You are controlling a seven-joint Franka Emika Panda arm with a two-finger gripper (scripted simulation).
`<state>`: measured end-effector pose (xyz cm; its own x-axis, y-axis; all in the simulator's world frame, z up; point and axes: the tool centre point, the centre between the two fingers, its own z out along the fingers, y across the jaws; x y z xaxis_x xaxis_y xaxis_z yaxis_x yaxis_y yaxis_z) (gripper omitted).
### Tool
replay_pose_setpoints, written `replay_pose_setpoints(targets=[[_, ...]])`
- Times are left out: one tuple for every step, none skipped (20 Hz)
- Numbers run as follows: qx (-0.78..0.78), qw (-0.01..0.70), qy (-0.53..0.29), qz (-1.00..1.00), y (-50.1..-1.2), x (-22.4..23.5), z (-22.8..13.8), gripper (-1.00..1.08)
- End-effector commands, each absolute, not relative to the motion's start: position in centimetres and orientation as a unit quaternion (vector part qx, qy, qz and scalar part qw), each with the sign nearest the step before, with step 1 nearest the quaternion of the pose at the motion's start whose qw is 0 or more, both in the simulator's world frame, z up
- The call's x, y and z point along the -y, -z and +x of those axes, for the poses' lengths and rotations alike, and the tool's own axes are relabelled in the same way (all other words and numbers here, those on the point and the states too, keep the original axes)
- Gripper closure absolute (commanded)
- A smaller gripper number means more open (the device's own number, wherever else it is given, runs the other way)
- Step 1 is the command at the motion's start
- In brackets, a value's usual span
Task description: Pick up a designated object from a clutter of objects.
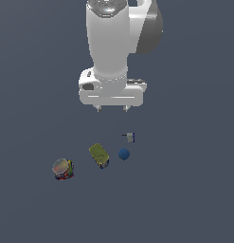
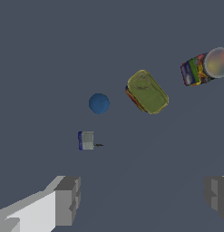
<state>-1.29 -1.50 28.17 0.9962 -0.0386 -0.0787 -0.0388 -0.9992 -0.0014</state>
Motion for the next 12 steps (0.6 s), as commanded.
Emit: replay_pose_setpoints(targets=[[-0.019,0.001,-0.039,-0.999,-28.2,1.5,-1.3,-0.92],[-0.019,0.001,-0.039,-0.999,-28.2,1.5,-1.3,-0.92],[-0.019,0.001,-0.04,-0.999,-28.1,1.6,-1.3,-0.92],[-0.018,0.001,-0.04,-0.999,-28.1,1.7,-1.3,-0.92],[-0.016,0.001,-0.041,-0.999,-28.0,1.8,-1.3,-0.92],[-0.015,0.001,-0.042,-0.999,-27.9,1.9,-1.3,-0.92],[-0.013,0.001,-0.043,-0.999,-27.8,2.1,-1.3,-0.92],[-0.011,0.0,-0.044,-0.999,-27.7,2.3,-1.3,-0.92],[-0.011,0.0,-0.045,-0.999,-27.7,2.4,-1.3,-0.92],[-0.01,0.0,-0.046,-0.999,-27.6,2.5,-1.3,-0.92],[-0.01,0.0,-0.047,-0.999,-27.6,2.6,-1.3,-0.92],[-0.01,0.0,-0.047,-0.999,-27.6,2.7,-1.4,-0.92]])
